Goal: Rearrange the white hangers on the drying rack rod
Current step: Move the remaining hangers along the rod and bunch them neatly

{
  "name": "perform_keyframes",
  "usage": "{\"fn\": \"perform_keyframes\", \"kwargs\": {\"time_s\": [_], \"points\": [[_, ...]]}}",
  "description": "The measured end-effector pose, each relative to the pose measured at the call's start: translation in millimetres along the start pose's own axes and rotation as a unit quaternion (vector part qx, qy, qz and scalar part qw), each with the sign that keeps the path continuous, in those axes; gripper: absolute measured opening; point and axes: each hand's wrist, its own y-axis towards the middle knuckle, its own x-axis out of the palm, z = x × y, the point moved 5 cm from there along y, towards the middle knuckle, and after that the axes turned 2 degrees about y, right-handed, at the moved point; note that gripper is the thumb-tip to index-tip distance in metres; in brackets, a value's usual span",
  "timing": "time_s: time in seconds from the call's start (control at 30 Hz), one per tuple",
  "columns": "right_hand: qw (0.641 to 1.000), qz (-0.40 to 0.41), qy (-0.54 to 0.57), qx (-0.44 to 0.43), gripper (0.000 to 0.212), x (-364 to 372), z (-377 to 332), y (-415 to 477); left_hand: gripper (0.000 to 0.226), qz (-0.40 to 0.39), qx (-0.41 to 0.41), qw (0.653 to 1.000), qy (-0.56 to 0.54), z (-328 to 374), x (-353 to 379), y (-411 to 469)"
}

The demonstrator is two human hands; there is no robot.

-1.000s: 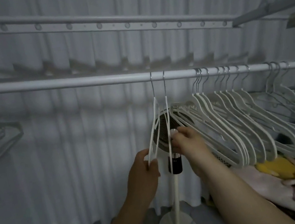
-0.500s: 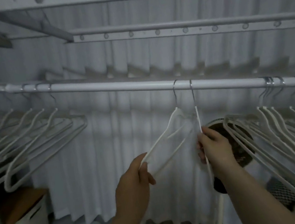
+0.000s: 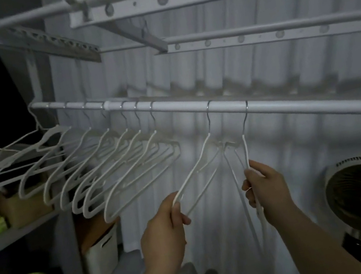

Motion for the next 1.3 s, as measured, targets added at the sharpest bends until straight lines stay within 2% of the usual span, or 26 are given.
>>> {"fn": "perform_keyframes", "kwargs": {"time_s": [0.17, 0.4, 0.6, 0.8, 1.07, 1.3], "points": [[1.000, -0.020, 0.007, 0.003, 0.034, 59, 6, 5, 0.023, 0.006, 0.006, 0.999, 0.039, -22, -32, 27], [1.000, -0.006, 0.008, -0.007, 0.036, 105, 14, 7, 0.026, -0.029, 0.022, 0.994, 0.101, -44, -53, 53], [1.000, 0.020, 0.007, -0.010, 0.036, 116, 17, 6, 0.035, -0.068, 0.053, 0.987, 0.136, -48, -59, 63], [1.000, 0.026, -0.006, -0.012, 0.036, 124, 14, 4, 0.040, -0.092, 0.049, 0.987, 0.120, -46, -56, 63], [0.999, 0.044, -0.003, -0.012, 0.035, 122, 12, 3, 0.043, -0.055, 0.024, 0.997, 0.039, -52, -59, 64], [0.999, 0.031, -0.018, -0.008, 0.034, 124, 11, 1, 0.043, -0.057, 0.020, 0.994, 0.087, -53, -57, 64]]}}
